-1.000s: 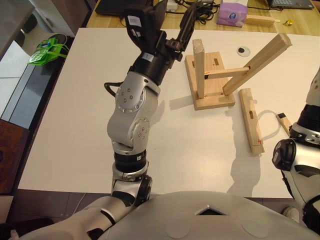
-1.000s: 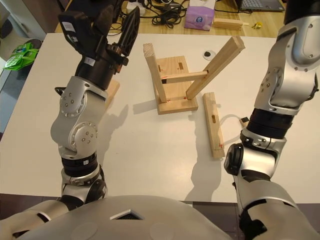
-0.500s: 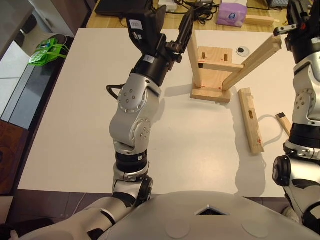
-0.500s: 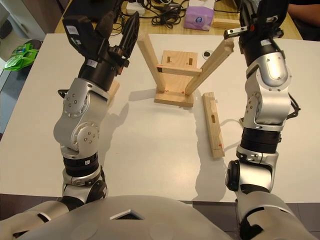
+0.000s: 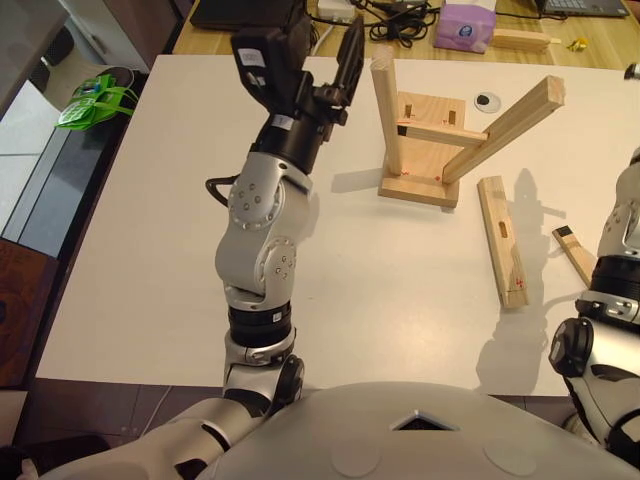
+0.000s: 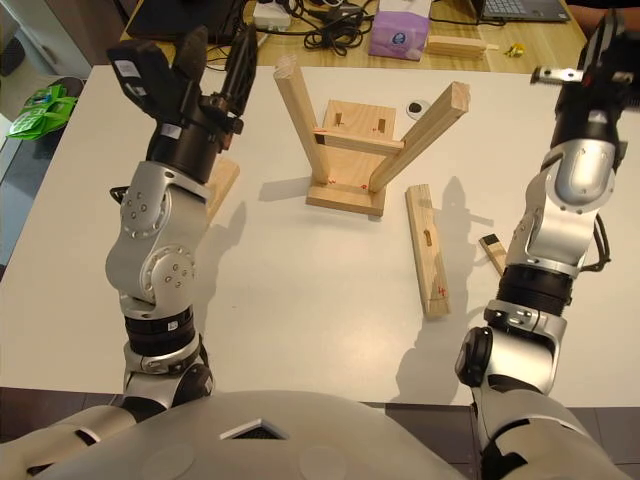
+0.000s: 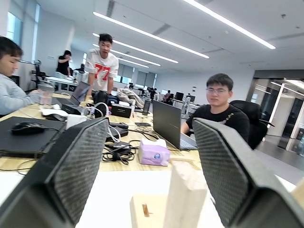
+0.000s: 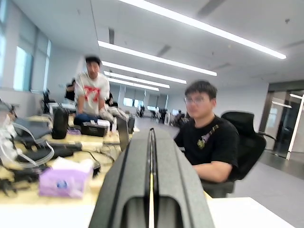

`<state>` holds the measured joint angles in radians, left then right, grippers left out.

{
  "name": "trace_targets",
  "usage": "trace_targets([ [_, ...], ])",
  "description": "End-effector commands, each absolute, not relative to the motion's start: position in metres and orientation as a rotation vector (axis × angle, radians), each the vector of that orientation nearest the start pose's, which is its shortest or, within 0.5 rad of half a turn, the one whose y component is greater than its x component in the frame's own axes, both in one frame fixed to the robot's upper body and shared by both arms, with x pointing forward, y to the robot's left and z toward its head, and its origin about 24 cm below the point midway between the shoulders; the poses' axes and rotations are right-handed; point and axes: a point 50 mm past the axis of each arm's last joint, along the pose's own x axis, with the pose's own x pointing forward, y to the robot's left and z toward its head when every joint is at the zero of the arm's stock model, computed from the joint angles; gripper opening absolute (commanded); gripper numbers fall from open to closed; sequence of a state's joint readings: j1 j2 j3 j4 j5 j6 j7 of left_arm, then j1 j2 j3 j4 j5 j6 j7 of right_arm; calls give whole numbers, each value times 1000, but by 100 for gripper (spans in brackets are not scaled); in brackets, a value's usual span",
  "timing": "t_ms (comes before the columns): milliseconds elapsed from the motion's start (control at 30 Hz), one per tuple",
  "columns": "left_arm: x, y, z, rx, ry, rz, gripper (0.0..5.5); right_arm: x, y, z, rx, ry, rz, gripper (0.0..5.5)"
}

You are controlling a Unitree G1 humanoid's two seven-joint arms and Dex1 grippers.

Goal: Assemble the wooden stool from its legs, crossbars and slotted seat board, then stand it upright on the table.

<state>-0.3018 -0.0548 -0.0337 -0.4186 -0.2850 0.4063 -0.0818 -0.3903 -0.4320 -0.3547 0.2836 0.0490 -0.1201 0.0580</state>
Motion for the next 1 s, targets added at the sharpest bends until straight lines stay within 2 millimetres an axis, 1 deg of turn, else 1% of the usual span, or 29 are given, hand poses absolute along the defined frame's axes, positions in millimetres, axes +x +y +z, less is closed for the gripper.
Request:
trace_targets([
  [33, 275, 102, 167, -268, -270, -310, 326, 277, -312, 82, -411, -5, -170, 0],
  [67, 275, 104, 164, -266, -264, -292, 326, 263, -307, 62, -417, 92, -40, 0],
  [100, 274, 107, 163, -264, -261, -277, 326, 252, -301, 54, -418, 129, 68, 0],
  [133, 273, 109, 161, -263, -259, -264, 326, 241, -296, 51, -380, 167, 171, 0],
  [167, 272, 111, 160, -261, -256, -254, 326, 232, -290, 57, -339, 168, 289, 0],
  [200, 271, 111, 159, -262, -253, -249, 326, 226, -286, 69, -301, 158, 398, 0],
  [233, 269, 111, 157, -262, -249, -248, 326, 223, -281, 83, -270, 152, 513, 0],
  [300, 268, 109, 155, -265, -242, -253, 326, 222, -270, 103, -227, 157, 676, 0],
  [333, 268, 108, 154, -267, -238, -258, 326, 222, -263, 109, -211, 172, 747, 0],
  [400, 268, 105, 153, -269, -231, -273, 326, 221, -247, 113, -252, 218, 861, 0],
  [467, 267, 103, 152, -270, -222, -290, 326, 226, -234, 109, -310, 227, 879, 0],
  [533, 268, 103, 151, -269, -215, -298, 326, 236, -221, 104, -336, 203, 843, 0],
  [600, 269, 102, 151, -269, -214, -304, 326, 245, -203, 97, -336, 173, 804, 0],
  [667, 269, 102, 152, -269, -215, -309, 326, 249, -182, 83, -344, 172, 788, 0],
  [767, 269, 102, 152, -268, -212, -315, 326, 253, -160, 63, -345, 205, 757, 0],
  [833, 269, 102, 151, -268, -208, -321, 326, 258, -151, 58, -323, 208, 720, 0],
  [933, 271, 99, 151, -270, -202, -343, 326, 268, -139, 56, -289, 190, 648, 0],
  [1000, 272, 98, 152, -270, -204, -350, 326, 274, -124, 53, -286, 182, 634, 0],
])
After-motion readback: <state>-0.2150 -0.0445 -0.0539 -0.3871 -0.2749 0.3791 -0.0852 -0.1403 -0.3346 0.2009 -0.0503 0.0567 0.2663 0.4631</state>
